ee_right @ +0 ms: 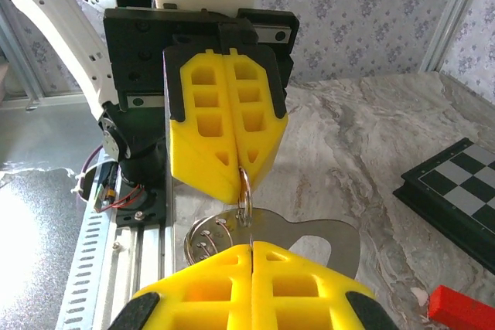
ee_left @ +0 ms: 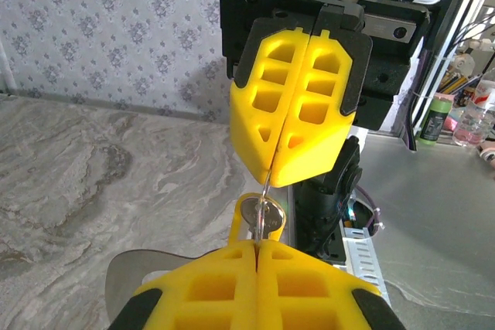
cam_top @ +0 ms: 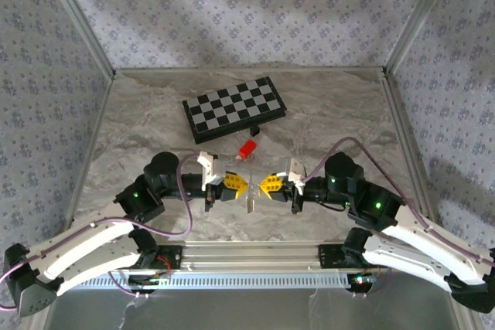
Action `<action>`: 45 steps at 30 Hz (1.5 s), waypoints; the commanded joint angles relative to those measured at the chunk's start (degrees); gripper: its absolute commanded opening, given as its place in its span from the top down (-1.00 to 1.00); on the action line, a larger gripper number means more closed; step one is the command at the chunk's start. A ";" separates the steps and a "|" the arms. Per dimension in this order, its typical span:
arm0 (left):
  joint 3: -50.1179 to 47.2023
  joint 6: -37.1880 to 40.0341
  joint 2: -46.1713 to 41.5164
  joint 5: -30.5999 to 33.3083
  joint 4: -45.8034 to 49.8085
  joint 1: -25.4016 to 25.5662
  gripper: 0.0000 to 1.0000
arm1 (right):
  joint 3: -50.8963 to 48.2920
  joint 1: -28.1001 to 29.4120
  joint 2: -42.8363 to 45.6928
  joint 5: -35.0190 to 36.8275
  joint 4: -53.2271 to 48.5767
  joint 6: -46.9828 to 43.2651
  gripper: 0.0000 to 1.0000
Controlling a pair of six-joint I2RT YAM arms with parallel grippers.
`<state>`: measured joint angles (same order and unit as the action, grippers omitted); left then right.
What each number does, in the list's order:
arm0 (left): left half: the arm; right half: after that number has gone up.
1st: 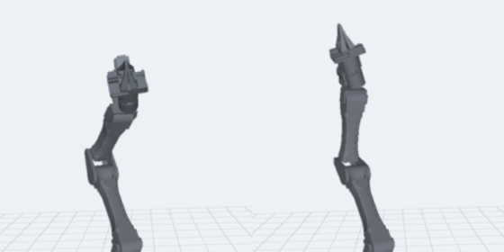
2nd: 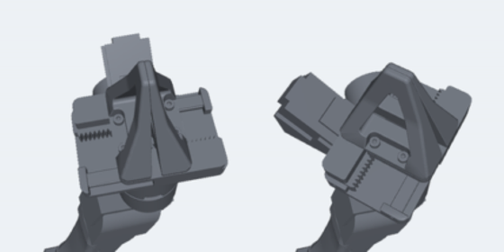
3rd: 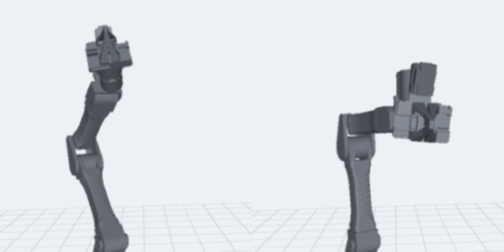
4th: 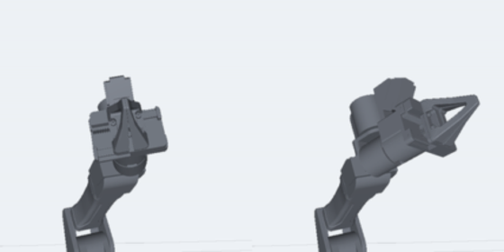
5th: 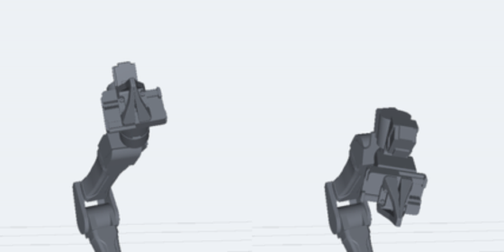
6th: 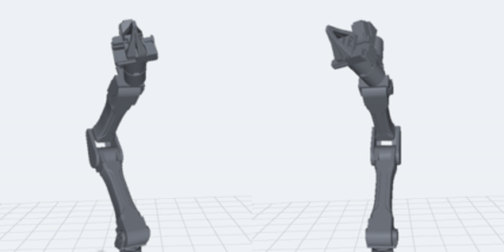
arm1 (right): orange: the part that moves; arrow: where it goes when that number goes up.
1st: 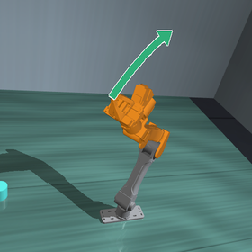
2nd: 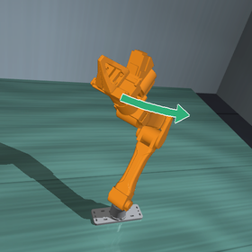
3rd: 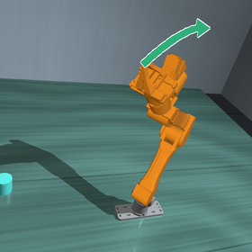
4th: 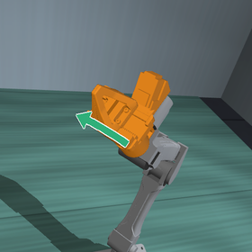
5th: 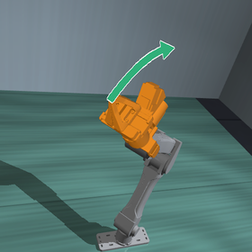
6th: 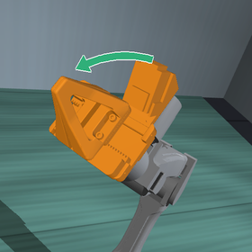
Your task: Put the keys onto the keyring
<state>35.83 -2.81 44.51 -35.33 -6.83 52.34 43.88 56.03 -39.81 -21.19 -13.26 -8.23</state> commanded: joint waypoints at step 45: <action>1.85 1.80 -0.36 2.15 -1.38 1.12 1.00 | 2.64 2.06 -1.22 3.04 -1.12 -1.53 1.00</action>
<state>35.86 -1.98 45.10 -32.97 -6.39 53.06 44.51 57.58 -40.95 -18.59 -14.83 -8.69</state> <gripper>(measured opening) 0.045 0.051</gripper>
